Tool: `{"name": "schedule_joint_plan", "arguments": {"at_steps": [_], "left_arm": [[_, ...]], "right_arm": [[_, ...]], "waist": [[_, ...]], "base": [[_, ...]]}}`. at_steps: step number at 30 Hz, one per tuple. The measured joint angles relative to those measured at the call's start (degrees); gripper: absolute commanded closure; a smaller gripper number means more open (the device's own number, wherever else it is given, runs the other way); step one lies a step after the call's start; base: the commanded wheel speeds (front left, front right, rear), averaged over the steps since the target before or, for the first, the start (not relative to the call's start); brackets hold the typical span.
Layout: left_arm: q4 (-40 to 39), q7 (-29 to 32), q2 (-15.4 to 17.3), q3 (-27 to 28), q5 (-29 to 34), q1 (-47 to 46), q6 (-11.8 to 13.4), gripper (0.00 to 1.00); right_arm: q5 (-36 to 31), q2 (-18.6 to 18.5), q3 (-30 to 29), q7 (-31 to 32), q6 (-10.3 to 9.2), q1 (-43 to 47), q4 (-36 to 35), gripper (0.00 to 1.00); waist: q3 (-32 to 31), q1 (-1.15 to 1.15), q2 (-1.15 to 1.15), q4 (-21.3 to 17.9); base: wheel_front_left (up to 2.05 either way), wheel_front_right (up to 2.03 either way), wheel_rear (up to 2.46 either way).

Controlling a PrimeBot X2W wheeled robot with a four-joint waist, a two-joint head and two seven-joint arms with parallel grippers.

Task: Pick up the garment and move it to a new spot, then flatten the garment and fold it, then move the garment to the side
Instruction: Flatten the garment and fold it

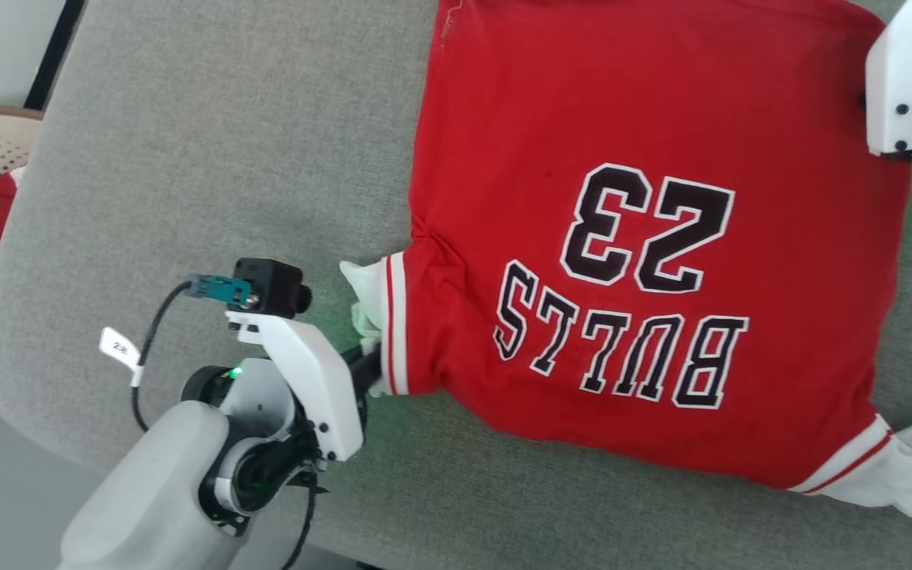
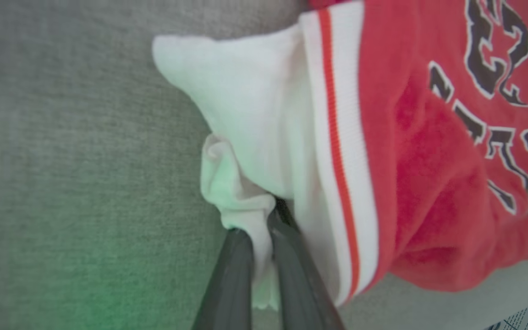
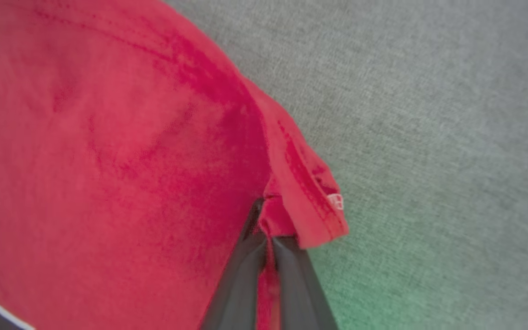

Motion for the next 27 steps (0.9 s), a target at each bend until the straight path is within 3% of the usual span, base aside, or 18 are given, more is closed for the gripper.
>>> {"name": "schedule_joint_plan", "arguments": {"at_steps": [6,13,19,27], "left_arm": [[0.6,-0.8,1.7,1.3,0.0,0.4,0.3,1.0],[1.0,-1.7,5.1,3.1,0.5,1.4,1.9,1.0],[0.7,-1.6,7.8,4.1,0.6,2.8,3.2,1.0],[0.7,-1.4,9.5,4.6,1.2,2.7,3.7,1.0]], "right_arm": [[6.3,-2.9,5.0,0.2,0.0,4.0,-6.3,1.0],[14.2,-8.1,7.3,3.2,0.0,14.6,-20.5,1.0],[18.6,-9.8,3.6,7.3,0.0,28.0,-34.3,1.0],[18.4,-5.2,-6.0,12.4,0.0,45.9,-49.3,1.0]], "waist": [[-1.2,0.0,0.0,-2.2],[-3.4,0.0,0.0,-6.4],[-5.3,0.0,0.0,-10.2],[-6.2,0.0,0.0,-13.3]], "base": [[0.0,0.0,0.0],[0.0,0.0,0.0],[0.0,0.0,0.0],[0.0,0.0,0.0]]}}
